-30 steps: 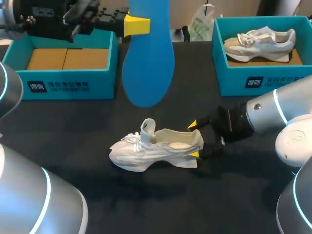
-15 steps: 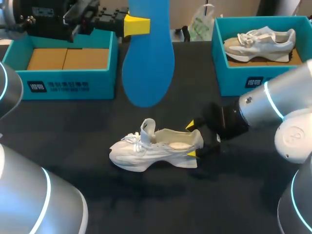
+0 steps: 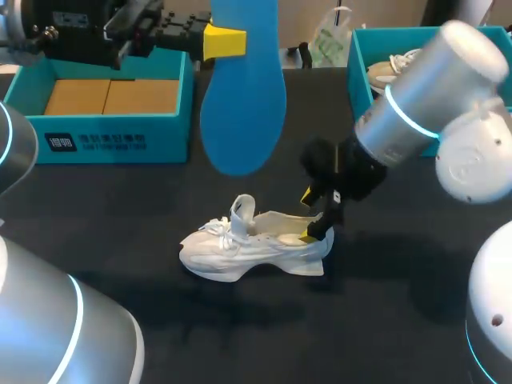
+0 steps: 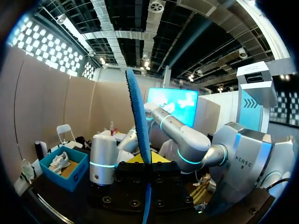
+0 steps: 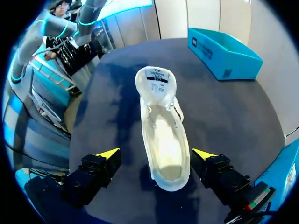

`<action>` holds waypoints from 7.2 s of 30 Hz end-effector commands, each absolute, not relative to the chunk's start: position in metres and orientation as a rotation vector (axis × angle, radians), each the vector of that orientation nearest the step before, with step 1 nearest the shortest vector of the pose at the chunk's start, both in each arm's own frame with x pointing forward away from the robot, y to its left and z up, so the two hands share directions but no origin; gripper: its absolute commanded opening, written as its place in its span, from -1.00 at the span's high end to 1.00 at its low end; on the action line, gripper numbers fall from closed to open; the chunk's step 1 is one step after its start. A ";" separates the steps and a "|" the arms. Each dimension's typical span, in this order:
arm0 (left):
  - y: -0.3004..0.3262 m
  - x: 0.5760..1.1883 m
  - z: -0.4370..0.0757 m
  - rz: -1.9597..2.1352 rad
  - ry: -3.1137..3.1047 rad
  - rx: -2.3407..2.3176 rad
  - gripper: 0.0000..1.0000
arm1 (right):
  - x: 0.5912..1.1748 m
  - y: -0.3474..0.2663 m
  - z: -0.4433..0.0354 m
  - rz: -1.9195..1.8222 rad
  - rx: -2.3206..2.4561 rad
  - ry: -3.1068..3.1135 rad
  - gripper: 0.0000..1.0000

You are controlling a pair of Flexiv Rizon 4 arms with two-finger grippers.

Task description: Take the shoe out of the shoebox, open the shoe tongue, remove and reinsert the insole, then place the shoe into the shoebox

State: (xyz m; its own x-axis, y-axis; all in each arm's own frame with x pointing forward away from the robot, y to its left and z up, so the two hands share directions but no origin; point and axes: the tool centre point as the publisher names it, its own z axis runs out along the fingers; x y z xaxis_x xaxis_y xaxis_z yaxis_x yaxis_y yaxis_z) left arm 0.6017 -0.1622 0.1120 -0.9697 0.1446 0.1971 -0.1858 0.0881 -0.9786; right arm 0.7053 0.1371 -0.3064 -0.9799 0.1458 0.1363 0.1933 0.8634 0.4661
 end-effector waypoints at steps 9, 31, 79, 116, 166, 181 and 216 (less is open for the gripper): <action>-0.163 0.603 0.112 1.969 -2.122 0.039 1.00 | 0.703 0.144 -0.301 -0.276 -0.270 -3.072 -1.00; -0.163 0.603 0.112 1.969 -2.122 0.039 1.00 | 0.723 0.145 -0.323 -0.098 -0.229 -3.071 -1.00; -0.163 0.603 0.112 1.969 -2.122 0.039 1.00 | 0.760 0.182 -0.389 -0.106 -0.139 -3.009 0.60; -0.163 0.603 0.112 1.969 -2.122 0.039 1.00 | 0.706 0.189 -0.313 -0.383 -1.131 -2.898 1.00; -0.163 0.603 0.112 1.969 -2.122 0.039 1.00 | 0.710 0.175 -0.371 -0.538 -1.894 -2.333 1.00; -0.163 0.603 0.112 1.969 -2.122 0.039 1.00 | 0.705 0.172 -0.389 -0.549 -1.974 -2.250 1.00; -0.163 0.603 0.112 1.969 -2.122 0.039 1.00 | 0.701 0.142 -0.306 -0.797 -1.779 -2.235 -1.00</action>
State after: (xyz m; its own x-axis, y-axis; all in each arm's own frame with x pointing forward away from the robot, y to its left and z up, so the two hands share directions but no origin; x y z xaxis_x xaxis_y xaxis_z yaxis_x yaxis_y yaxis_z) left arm 0.6017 -0.1622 0.1120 -0.9697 0.1446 0.1971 -0.1858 0.0882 -0.9786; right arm 0.7052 0.1511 -0.3102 -0.2658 0.8625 0.4307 0.9451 0.1449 0.2930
